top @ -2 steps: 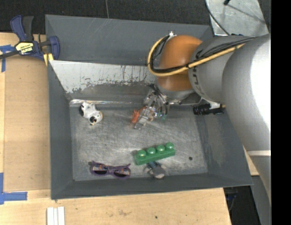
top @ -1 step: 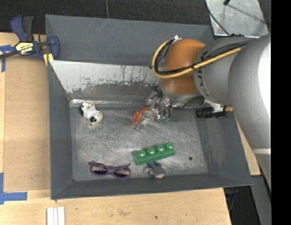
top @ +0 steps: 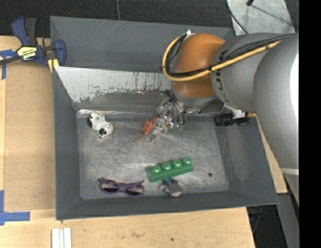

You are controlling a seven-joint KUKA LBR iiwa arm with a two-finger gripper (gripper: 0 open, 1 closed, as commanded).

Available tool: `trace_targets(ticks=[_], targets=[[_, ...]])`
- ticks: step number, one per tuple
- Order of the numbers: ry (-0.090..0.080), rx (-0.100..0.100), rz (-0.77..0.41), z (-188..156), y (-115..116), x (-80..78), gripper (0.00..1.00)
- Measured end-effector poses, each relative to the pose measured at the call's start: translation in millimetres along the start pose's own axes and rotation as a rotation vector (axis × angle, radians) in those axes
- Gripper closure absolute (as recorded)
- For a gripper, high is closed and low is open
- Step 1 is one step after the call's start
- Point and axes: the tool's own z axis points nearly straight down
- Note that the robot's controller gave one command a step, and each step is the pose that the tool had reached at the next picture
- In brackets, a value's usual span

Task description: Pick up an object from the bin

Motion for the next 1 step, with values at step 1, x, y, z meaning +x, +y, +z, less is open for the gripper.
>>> trace_targets(ticks=[1], targets=[[-0.009,-0.006,-0.006,-0.6,-5.6,-9.6,1.00]])
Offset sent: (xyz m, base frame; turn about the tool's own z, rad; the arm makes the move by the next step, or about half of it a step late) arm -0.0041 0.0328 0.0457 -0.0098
